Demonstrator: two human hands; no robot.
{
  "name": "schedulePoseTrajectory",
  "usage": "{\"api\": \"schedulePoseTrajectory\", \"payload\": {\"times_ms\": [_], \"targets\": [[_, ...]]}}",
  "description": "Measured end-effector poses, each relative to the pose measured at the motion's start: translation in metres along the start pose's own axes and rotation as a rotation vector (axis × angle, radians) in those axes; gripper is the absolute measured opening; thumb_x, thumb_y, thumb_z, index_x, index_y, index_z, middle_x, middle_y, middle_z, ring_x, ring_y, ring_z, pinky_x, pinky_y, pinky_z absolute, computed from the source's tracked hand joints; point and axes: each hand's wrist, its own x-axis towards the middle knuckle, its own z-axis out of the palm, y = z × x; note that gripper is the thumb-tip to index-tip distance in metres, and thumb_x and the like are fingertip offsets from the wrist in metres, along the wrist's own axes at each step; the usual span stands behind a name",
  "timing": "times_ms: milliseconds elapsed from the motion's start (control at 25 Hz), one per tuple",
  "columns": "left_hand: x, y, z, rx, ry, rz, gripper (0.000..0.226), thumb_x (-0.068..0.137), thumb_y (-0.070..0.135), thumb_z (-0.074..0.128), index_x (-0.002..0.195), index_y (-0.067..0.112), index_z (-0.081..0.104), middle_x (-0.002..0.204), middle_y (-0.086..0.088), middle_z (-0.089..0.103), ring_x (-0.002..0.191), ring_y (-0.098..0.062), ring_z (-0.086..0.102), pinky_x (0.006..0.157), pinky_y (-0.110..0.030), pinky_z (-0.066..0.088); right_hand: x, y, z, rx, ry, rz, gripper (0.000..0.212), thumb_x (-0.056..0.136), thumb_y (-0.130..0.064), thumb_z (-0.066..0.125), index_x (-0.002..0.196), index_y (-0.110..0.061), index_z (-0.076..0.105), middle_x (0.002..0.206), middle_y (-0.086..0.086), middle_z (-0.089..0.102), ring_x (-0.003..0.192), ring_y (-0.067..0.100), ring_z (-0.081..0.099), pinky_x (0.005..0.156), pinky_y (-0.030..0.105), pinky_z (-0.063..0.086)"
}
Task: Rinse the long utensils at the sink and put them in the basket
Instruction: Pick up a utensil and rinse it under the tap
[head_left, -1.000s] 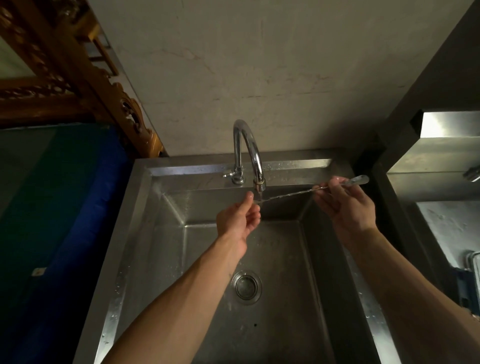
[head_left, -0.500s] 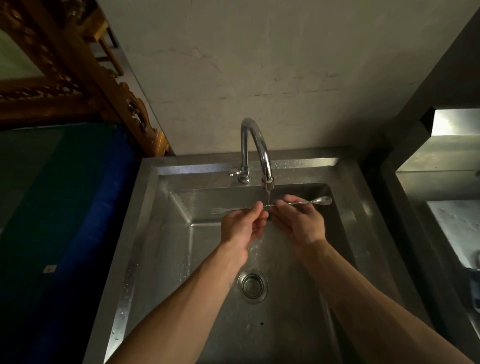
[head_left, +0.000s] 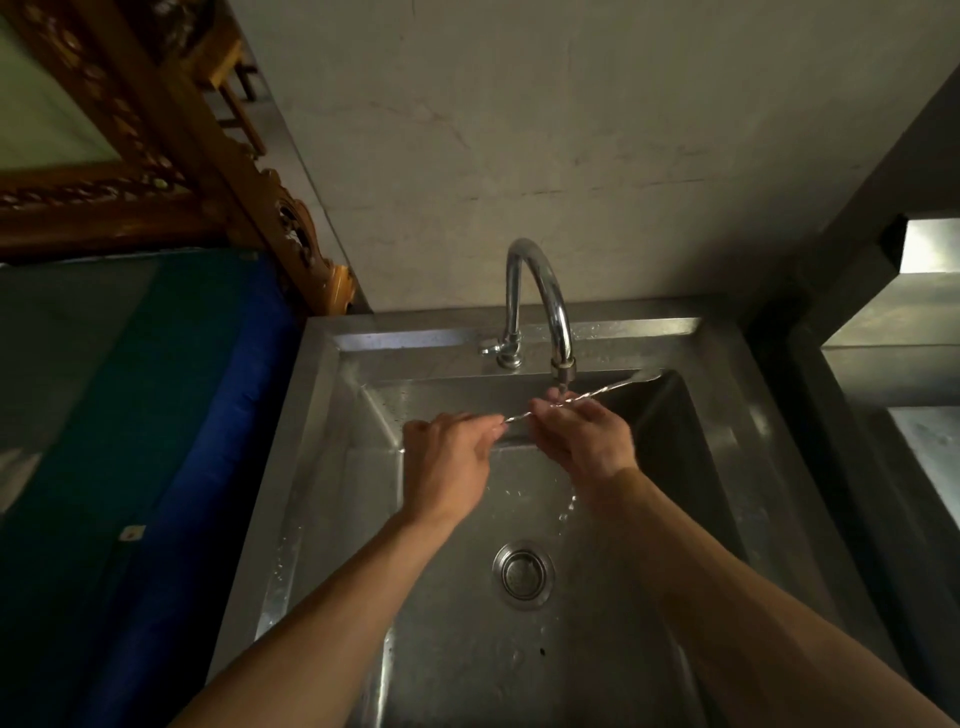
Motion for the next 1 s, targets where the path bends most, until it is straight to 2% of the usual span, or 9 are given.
{"api": "schedulePoseTrajectory", "payload": {"times_ms": [80,200,280,360,520,680,800,880,1000], "targets": [[0.001,0.005,0.005,0.013,-0.004,0.048,0.013,0.093,0.028,0.057,0.085,0.026,0.068,0.074,0.004,0.070,0.072,-0.019,0.065,0.068,-0.031,0.040,-0.003,0.010,0.003,0.010,-0.027,0.052,0.017,0.084,-0.004,0.071,0.101,-0.004,0.068,0.088,0.011,0.073,0.079,0.019,0.071,0.073,0.029,0.059],[0.000,-0.011,0.006,-0.035,-0.035,0.059,0.016,0.092,0.033,0.058,0.081,0.025,0.065,0.069,0.006,0.068,0.066,-0.015,0.064,0.067,-0.033,0.049,0.000,-0.003,-0.007,0.075,0.035,0.062,0.010,0.092,-0.014,0.065,0.095,-0.005,0.068,0.085,0.011,0.076,0.073,0.020,0.073,0.066,0.031,0.061],[-0.003,-0.027,0.004,-0.120,-0.016,0.054,0.013,0.091,0.035,0.060,0.086,0.025,0.067,0.068,0.009,0.069,0.065,-0.008,0.065,0.066,-0.033,0.052,0.004,-0.019,-0.020,0.143,0.126,0.028,0.019,0.097,-0.021,0.058,0.094,-0.004,0.067,0.088,0.013,0.076,0.075,0.022,0.074,0.069,0.034,0.062],[-0.007,-0.038,0.002,-0.165,0.015,0.054,0.013,0.088,0.039,0.059,0.095,0.029,0.064,0.066,0.013,0.068,0.063,0.000,0.063,0.063,-0.030,0.054,0.003,-0.026,-0.024,0.168,0.148,-0.004,0.024,0.100,-0.023,0.052,0.098,-0.003,0.065,0.087,0.014,0.075,0.074,0.022,0.075,0.069,0.034,0.062],[-0.016,-0.050,-0.001,-0.148,0.022,0.004,0.025,0.086,0.050,0.050,0.106,0.037,0.058,0.067,0.016,0.068,0.068,0.004,0.063,0.061,-0.024,0.052,-0.005,-0.020,-0.012,0.177,0.114,-0.033,0.016,0.101,-0.020,0.050,0.112,-0.009,0.057,0.096,0.016,0.075,0.080,0.028,0.075,0.073,0.039,0.062],[-0.034,-0.072,-0.015,-0.130,-0.012,-0.047,0.015,0.089,0.035,0.064,0.099,0.027,0.073,0.072,0.009,0.073,0.062,-0.001,0.064,0.064,-0.023,0.053,-0.010,-0.016,-0.007,0.167,-0.037,-0.004,0.018,0.095,-0.004,0.056,0.111,-0.012,0.061,0.101,0.011,0.074,0.085,0.033,0.074,0.077,0.042,0.061],[-0.042,-0.075,-0.027,-0.093,0.000,-0.036,0.015,0.090,0.031,0.061,0.091,0.025,0.075,0.065,0.010,0.069,0.057,-0.003,0.061,0.060,-0.025,0.053,-0.012,-0.007,0.000,0.110,0.005,-0.029,0.013,0.097,-0.017,0.057,0.105,-0.011,0.065,0.093,0.012,0.075,0.079,0.028,0.074,0.065,0.035,0.062],[-0.046,-0.077,-0.031,-0.088,0.012,-0.047,0.014,0.090,0.029,0.062,0.087,0.021,0.074,0.064,0.010,0.068,0.057,-0.006,0.063,0.060,-0.030,0.055,-0.010,-0.004,0.001,0.071,0.017,-0.034,0.024,0.100,-0.028,0.051,0.106,-0.010,0.066,0.094,0.012,0.076,0.081,0.027,0.075,0.064,0.034,0.061],[-0.052,-0.080,-0.033,-0.067,0.013,-0.071,0.012,0.090,0.025,0.065,0.085,0.019,0.074,0.065,0.008,0.070,0.059,-0.011,0.065,0.060,-0.033,0.055,-0.009,-0.004,-0.003,-0.034,-0.094,-0.056,0.016,0.096,-0.014,0.058,0.107,-0.007,0.067,0.103,0.015,0.075,0.081,0.024,0.074,0.072,0.034,0.061]]}}
